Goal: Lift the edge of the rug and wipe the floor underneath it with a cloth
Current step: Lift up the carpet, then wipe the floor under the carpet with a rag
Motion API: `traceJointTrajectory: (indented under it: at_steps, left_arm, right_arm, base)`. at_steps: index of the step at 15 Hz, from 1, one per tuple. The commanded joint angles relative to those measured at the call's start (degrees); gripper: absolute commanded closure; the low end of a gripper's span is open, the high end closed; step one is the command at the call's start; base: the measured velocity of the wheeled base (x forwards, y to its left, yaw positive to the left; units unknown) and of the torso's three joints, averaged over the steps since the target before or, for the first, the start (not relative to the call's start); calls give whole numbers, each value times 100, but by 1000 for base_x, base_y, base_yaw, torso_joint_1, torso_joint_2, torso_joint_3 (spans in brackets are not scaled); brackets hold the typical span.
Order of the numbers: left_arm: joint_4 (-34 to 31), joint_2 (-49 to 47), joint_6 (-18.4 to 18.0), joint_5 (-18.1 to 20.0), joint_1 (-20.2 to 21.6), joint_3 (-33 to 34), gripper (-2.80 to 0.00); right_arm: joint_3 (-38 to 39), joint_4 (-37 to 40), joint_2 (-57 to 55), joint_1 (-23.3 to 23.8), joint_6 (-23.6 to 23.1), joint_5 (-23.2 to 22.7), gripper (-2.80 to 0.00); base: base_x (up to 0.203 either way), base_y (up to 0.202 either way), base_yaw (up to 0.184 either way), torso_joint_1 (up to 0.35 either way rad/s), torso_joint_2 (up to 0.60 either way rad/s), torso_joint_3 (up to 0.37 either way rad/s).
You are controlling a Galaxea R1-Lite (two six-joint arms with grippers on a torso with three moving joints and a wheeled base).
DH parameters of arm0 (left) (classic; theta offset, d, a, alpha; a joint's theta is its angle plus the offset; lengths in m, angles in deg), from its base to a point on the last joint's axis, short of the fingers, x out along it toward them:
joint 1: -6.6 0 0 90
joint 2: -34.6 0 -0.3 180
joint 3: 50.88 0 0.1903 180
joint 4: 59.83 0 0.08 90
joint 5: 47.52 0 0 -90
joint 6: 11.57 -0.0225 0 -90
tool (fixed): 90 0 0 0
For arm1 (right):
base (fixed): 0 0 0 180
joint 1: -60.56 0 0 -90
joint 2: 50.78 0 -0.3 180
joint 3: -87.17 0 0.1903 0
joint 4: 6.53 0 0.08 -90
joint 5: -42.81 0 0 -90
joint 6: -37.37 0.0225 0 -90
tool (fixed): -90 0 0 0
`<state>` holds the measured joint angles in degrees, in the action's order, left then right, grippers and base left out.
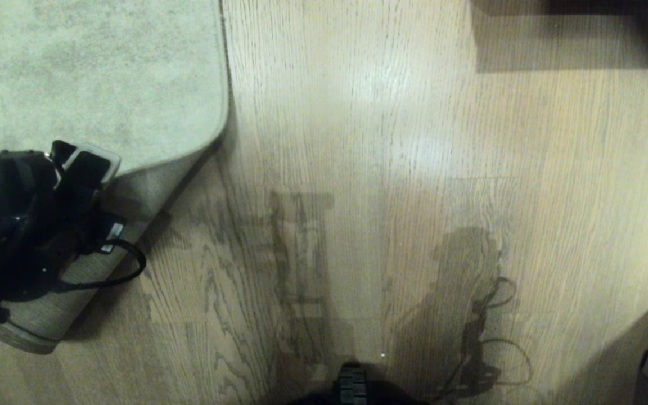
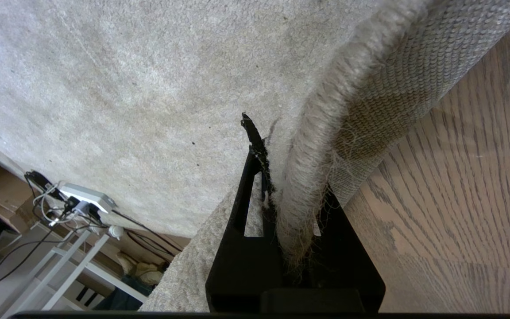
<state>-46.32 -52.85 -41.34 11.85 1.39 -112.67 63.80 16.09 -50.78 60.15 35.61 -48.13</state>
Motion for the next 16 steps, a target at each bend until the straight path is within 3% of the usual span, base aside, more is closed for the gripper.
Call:
traceJointTrajectory:
  at_steps: [1,10,16]
  left_arm:
    - [13,0,-20,-23,2,2,0]
    - [21,6,7,-31,2,151,0]
    - [21,9,6,-31,2,160,0]
  right_arm:
    - [0,-5,-9,-2,0,-3,0]
    - [0,-5,-9,-2,0,-3,0]
    - [0,-5,-9,-2,0,-3,0]
  base:
    - [0,0,0,0,0,0]
    - [0,5,-4,1,0,0]
    - [1,168,-6,1,2,2]
